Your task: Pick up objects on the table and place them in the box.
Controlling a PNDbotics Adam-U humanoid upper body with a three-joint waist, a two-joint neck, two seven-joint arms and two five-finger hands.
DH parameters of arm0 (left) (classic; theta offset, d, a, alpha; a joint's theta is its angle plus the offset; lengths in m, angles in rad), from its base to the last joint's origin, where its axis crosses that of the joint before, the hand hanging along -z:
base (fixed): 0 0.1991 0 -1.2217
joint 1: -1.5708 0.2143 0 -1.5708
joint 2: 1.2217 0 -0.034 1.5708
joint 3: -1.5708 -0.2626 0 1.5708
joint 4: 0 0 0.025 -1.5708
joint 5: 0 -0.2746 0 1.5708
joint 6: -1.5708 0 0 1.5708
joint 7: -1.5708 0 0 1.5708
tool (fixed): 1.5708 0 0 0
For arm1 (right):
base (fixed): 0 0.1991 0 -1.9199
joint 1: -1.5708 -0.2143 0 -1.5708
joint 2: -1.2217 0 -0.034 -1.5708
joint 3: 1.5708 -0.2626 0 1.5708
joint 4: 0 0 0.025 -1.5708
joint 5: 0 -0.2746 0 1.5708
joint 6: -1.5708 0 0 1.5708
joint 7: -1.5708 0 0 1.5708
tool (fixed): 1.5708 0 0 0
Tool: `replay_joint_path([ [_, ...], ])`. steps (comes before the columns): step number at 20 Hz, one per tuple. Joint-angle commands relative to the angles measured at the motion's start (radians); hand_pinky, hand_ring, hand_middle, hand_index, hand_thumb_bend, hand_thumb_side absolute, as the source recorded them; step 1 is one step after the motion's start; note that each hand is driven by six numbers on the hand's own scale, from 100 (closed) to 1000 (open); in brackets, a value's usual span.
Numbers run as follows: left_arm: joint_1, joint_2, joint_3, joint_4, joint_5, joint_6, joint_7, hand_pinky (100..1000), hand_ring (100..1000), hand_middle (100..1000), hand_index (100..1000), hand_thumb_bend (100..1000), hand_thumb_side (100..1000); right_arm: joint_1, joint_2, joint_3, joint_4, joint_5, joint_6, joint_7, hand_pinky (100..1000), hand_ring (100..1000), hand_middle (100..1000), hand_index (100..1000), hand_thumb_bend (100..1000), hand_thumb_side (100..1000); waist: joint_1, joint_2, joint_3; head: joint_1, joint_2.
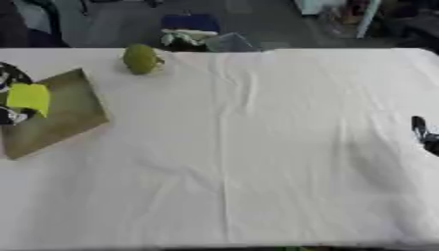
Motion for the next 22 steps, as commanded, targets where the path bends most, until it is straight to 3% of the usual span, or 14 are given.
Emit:
replay_joint_path([
  [1, 0.005, 0.049, 0.023, 0.006, -0.019, -0.015, -0.055, 740, 717, 659, 779, 359, 398, -0.012, -0.03, -0.01, -0.007, -0.004, -0.001, -0.005, 736, 979, 607, 894, 342, 300, 0.003, -0.012, 0.003, -0.004, 0.005],
  [5, 0.02, 0.067, 0.052, -0.005, -0.024, -0.013, -0.078, 821, 811, 847, 918, 691, 787, -0.011, -0.032, -0.012, -0.006, -0.004, 0.0, -0.007, 736, 979, 607, 894, 343, 300, 0.004, -0.012, 0.005, -0.009, 0.005],
  [8, 0.011, 0.08, 0.084, -0.045, -0.015, 0.014, -0.044, 870, 849, 911, 944, 749, 870, -0.01, -0.033, -0.012, -0.004, -0.004, 0.0, -0.007, 736, 980, 606, 894, 342, 300, 0.005, -0.012, 0.005, -0.012, 0.005],
  [11, -0.027, 0.086, 0.111, -0.09, 0.023, 0.05, 0.006, 877, 843, 917, 938, 707, 873, -0.009, -0.034, -0.012, -0.001, -0.005, -0.001, -0.005, 736, 980, 606, 894, 342, 300, 0.005, -0.012, 0.004, -0.012, 0.005],
  [14, -0.096, 0.075, 0.11, -0.098, 0.092, 0.084, 0.076, 845, 792, 857, 914, 567, 780, -0.01, -0.033, -0.01, 0.001, -0.005, -0.003, -0.004, 736, 980, 606, 894, 341, 300, 0.005, -0.014, 0.001, -0.011, 0.005],
  [16, -0.156, 0.052, 0.089, -0.063, 0.131, 0.095, 0.113, 837, 778, 846, 909, 476, 711, -0.01, -0.03, -0.007, 0.001, -0.005, -0.005, -0.001, 736, 981, 606, 894, 341, 300, 0.005, -0.015, -0.003, -0.008, 0.005],
  [19, -0.243, 0.0, 0.062, 0.025, 0.148, 0.1, 0.144, 829, 761, 836, 902, 396, 701, -0.014, -0.025, -0.004, 0.002, -0.006, -0.007, 0.003, 736, 980, 605, 894, 340, 300, 0.003, -0.013, -0.013, -0.005, 0.005],
  [22, -0.333, -0.076, 0.063, 0.139, 0.144, 0.135, 0.185, 823, 749, 828, 896, 383, 717, -0.025, -0.018, -0.001, 0.002, -0.007, -0.009, 0.006, 736, 980, 605, 894, 340, 300, -0.002, -0.004, -0.032, 0.006, 0.005],
])
